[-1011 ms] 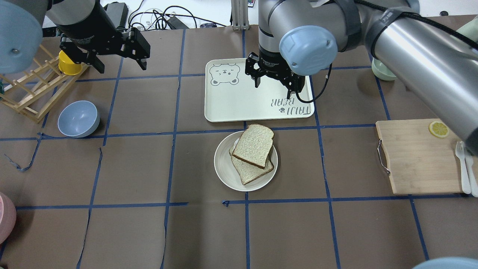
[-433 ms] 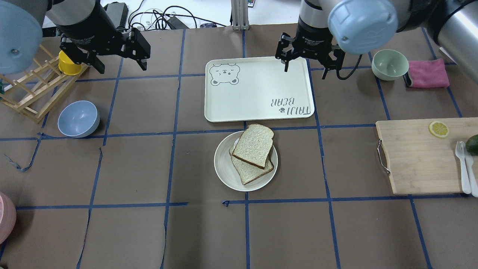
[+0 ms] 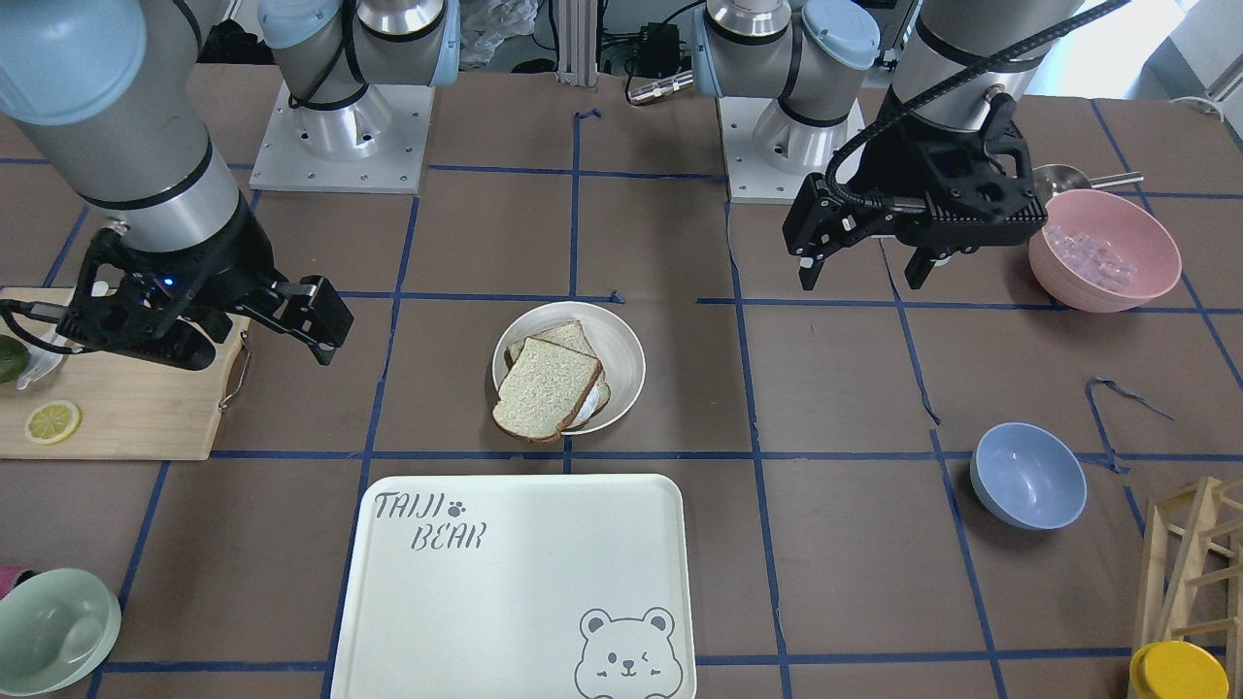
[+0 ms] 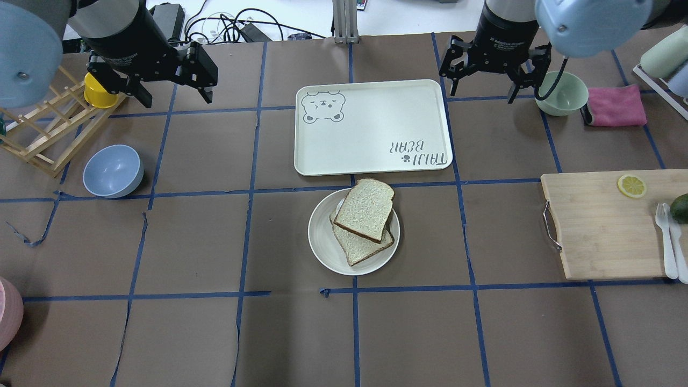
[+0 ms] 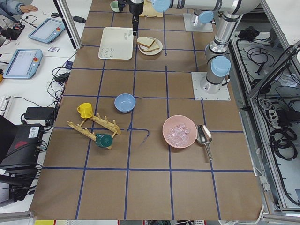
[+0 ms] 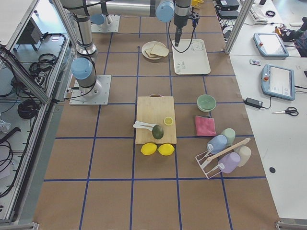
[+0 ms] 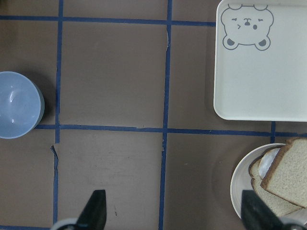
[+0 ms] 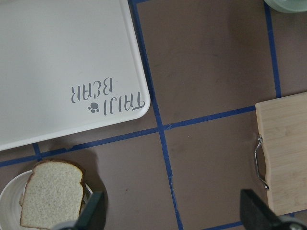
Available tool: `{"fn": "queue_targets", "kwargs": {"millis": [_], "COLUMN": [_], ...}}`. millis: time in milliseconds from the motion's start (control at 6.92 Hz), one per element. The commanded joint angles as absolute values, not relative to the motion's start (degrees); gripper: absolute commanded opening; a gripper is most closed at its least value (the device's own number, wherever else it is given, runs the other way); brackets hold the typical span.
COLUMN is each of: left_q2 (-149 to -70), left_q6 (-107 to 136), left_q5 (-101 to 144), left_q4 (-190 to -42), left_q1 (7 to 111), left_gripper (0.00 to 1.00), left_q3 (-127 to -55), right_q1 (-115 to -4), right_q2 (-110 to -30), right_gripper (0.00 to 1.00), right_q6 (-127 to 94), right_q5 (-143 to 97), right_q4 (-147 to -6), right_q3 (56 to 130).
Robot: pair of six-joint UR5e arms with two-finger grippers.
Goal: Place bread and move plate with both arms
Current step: 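Raise the right gripper and withdraw it away from the plate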
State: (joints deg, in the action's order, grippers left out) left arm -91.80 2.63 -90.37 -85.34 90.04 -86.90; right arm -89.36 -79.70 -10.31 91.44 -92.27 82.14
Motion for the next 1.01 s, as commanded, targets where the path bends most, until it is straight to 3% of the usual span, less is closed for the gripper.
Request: {"fn": "queue_targets", "kwargs": {"millis": [0, 433, 867], "left_q2": [-91.8, -91.8, -91.8], "left_q6": [2.6, 2.6, 2.7], "left_q5": [-90.4, -90.3, -90.2], "left_q4": [-85.1, -85.1, -85.1], "left_q1": [90.1, 90.1, 90.1], "left_gripper": [1.00, 1.00, 1.00], "left_q3": [-87.0, -86.9, -87.0], "right_q1": [-86.3, -86.4, -86.7], "right_q2": [-82.2, -88.4, -89.7], "right_gripper": [1.00, 1.00, 1.00], "right_q6": [-0.5, 1.5, 0.7], "right_q5": [91.8, 91.0, 87.2], "right_q4": [-89.8, -90.9, -90.7], "right_q3": [83.0, 91.1, 91.1]}}
